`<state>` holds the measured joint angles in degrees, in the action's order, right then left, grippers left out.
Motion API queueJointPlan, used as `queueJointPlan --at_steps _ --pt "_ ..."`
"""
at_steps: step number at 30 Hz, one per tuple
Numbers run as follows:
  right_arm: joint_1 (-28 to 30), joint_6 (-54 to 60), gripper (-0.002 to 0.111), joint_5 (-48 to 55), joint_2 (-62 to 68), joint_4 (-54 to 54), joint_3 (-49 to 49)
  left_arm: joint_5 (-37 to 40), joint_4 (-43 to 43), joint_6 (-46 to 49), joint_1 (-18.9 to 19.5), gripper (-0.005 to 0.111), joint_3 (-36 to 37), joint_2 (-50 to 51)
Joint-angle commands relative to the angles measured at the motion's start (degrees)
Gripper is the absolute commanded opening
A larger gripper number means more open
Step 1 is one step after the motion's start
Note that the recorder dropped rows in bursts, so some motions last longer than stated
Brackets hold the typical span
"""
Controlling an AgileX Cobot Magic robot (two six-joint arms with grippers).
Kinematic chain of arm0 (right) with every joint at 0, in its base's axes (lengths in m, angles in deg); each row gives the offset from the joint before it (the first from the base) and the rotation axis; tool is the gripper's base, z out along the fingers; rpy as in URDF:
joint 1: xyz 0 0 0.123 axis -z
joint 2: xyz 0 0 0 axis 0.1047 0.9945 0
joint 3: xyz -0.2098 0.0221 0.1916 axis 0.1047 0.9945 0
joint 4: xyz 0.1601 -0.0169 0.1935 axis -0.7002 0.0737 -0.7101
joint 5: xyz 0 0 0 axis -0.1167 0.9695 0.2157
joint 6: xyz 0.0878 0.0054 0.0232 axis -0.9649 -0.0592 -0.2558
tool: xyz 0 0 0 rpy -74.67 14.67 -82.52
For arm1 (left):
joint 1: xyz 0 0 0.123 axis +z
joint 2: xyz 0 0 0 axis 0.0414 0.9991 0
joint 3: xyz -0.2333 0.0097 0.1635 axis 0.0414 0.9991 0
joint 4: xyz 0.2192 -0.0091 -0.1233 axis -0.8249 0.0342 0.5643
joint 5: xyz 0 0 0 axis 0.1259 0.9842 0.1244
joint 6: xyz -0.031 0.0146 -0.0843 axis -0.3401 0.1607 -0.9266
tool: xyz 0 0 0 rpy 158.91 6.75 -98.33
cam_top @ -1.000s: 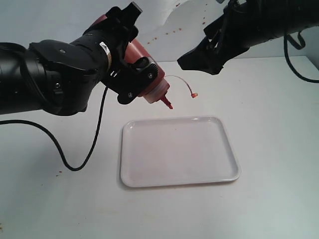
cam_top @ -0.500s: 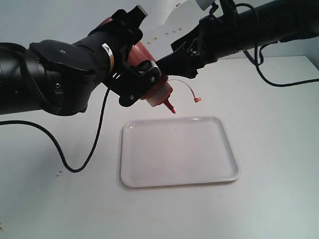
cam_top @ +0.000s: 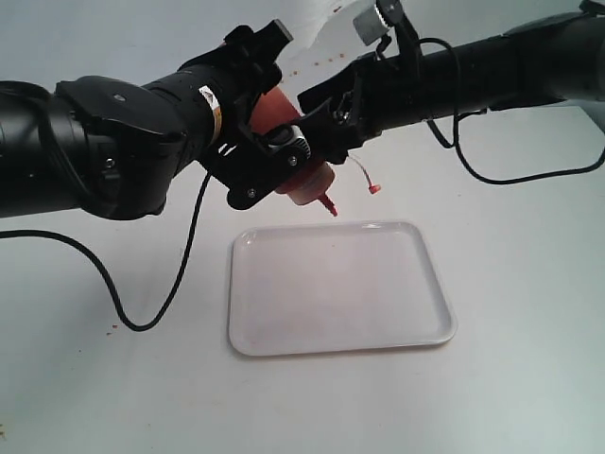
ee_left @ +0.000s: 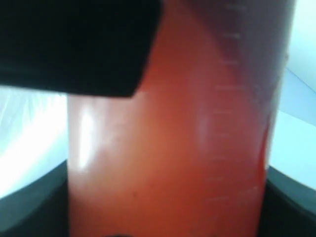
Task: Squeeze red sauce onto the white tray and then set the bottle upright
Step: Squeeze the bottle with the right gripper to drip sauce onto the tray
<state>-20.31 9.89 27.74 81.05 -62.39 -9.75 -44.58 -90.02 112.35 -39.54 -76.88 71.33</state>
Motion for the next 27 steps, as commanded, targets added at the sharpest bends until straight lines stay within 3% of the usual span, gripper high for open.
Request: queueJointPlan --at_steps 1,5,7,10,14,15,27 --pt "-2.3 1.7 0.103 -0.7 0.9 -0.9 -0.3 -0.4 -1.3 -0.5 -0.3 0.000 -0.7 -0.5" --pt "-3.8 2.1 0.101 -5.1 0.9 -0.1 -0.3 -0.4 -1.3 -0.5 -0.3 0.000 -0.7 -0.5" --pt "-3.8 2.3 0.093 -5.1 0.9 -0.1 -0.3 -0.4 -1.3 -0.5 -0.3 0.000 -0.7 -0.5" --pt "-3.8 2.8 0.063 -5.1 0.9 -0.1 -0.3 -0.4 -1.3 -0.5 -0.3 0.000 -0.7 -0.5" --pt "-3.8 3.4 0.007 -4.7 0.9 1.7 -0.3 -0.4 -1.3 -0.4 -0.3 0.000 -0.7 -0.5" --pt "-3.8 3.6 0.001 -4.6 0.9 1.6 -0.3 -0.4 -1.3 -0.4 -0.3 0.000 -0.7 -0.5" --pt "-3.8 4.4 0.005 -5.0 0.9 -2.9 -0.3 -0.4 -1.3 -0.4 -0.3 0.000 -0.7 -0.5"
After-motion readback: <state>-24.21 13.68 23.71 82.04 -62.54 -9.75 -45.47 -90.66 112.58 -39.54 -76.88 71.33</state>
